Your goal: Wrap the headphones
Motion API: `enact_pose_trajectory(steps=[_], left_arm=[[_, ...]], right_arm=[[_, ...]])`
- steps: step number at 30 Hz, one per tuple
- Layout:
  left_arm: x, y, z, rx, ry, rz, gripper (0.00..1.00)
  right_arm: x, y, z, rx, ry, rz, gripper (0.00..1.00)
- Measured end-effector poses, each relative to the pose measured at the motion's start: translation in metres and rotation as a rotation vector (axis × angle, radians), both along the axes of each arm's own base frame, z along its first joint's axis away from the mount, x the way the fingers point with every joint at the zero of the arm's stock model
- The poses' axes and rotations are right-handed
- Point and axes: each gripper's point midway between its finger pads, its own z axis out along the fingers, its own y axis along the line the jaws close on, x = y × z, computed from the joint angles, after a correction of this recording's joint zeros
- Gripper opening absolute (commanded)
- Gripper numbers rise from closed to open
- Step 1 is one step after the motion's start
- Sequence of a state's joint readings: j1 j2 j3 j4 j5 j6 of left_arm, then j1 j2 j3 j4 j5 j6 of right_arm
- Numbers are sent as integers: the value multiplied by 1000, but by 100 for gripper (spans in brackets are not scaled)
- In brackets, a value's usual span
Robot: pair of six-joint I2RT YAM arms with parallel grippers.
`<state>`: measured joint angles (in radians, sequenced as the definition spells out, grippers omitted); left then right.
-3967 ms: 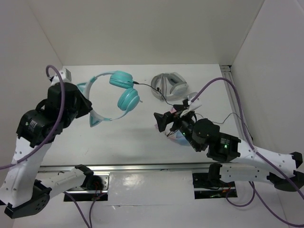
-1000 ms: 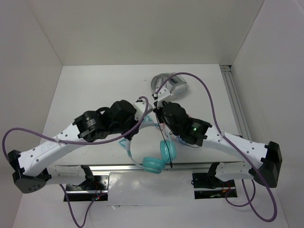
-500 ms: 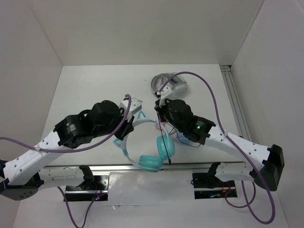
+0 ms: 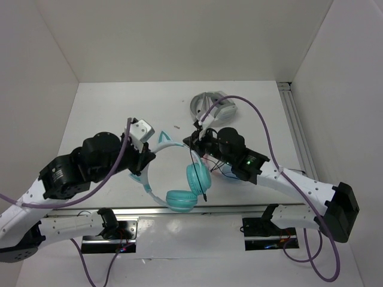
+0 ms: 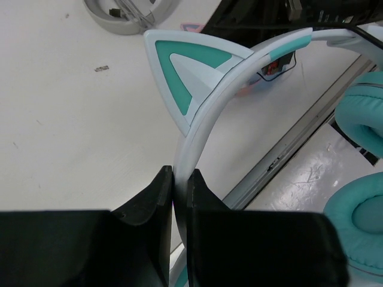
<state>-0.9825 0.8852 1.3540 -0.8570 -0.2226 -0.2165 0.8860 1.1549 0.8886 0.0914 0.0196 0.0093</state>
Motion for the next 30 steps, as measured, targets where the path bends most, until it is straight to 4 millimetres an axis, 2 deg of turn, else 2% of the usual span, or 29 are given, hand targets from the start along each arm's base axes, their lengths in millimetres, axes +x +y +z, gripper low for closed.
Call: enact_pose_trajectory(steps=[6, 7, 9, 10, 14, 20, 27, 30], left_arm=[[1, 11, 9, -31, -25, 46, 0], [1, 11, 9, -35, -23, 52, 0], [3, 13, 9, -38, -22, 71, 0], [2, 12, 11, -52, -22, 73, 0], [-2, 7, 28, -145, -36, 58, 0], [-3, 20, 42, -215, -58, 117, 0], [11, 52, 66, -336, -105, 328, 0], [18, 65, 73, -375, -115, 424, 0]], right_arm=[[-17, 29, -1, 83, -30, 201, 2], [-17, 34, -2, 98, -34, 227, 5], [-18, 44, -2, 141, -33, 270, 22], [-18, 48, -6, 159, -26, 284, 24], [-17, 63, -35, 184, 40, 336, 25], [-20, 84, -65, 218, 126, 409, 25], [-29, 86, -70, 266, 155, 443, 26], [-35, 88, -71, 272, 159, 453, 23]])
